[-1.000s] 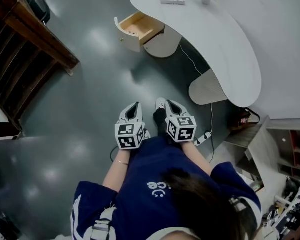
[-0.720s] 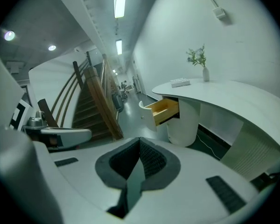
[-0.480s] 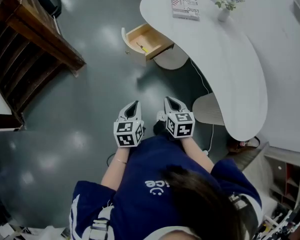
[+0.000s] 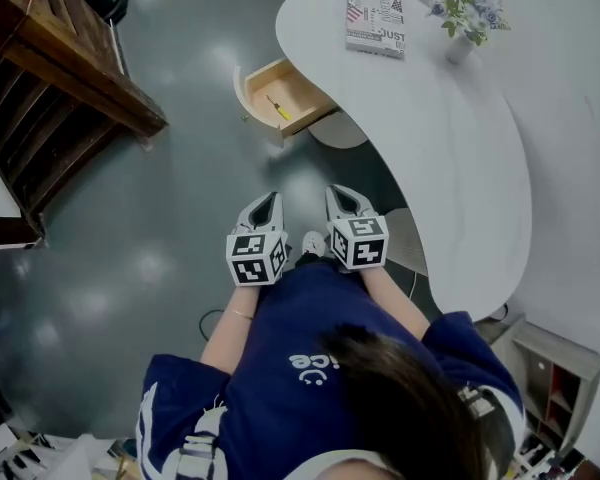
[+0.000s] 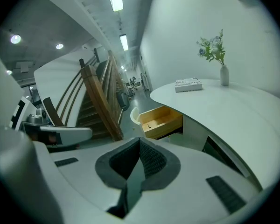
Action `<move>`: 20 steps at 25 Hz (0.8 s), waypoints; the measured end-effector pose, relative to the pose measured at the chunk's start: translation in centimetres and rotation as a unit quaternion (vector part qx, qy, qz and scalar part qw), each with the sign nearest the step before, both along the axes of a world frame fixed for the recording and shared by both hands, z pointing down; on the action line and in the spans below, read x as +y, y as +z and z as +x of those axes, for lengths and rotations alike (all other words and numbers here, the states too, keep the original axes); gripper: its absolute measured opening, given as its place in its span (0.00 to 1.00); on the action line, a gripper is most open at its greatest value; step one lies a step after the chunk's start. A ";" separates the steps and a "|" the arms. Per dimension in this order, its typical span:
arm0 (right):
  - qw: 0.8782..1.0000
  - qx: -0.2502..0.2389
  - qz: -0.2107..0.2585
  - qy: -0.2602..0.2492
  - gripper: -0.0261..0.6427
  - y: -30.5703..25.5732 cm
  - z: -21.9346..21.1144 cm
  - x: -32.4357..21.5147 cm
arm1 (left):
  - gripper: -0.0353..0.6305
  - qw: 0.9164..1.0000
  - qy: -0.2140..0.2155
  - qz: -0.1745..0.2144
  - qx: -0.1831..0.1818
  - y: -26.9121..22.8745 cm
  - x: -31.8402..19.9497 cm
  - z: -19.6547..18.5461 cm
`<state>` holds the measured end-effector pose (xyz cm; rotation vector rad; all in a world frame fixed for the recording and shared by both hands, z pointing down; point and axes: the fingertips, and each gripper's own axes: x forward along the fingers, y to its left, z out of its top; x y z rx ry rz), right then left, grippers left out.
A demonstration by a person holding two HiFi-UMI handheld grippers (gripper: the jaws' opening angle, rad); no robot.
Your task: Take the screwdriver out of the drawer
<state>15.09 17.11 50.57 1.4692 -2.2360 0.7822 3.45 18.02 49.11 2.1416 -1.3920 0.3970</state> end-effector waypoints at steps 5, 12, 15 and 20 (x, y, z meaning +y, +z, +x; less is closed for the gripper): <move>1.000 0.003 -0.001 -0.016 0.05 0.4 0.8 -2.4 | 0.06 1.000 -0.011 0.001 -0.012 0.2 -2.2 1.1; 1.000 0.001 0.003 -0.014 0.05 0.1 1.0 -5.1 | 0.06 1.000 -0.014 -0.001 -0.013 0.0 -4.6 1.1; 1.000 0.007 0.003 -0.007 0.05 0.1 0.7 -6.3 | 0.06 1.000 -0.018 -0.005 -0.014 0.4 -5.7 0.5; 1.000 0.021 -0.007 -0.004 0.05 0.7 -0.6 -8.5 | 0.06 1.000 -0.012 -0.009 0.000 1.0 -9.0 -0.8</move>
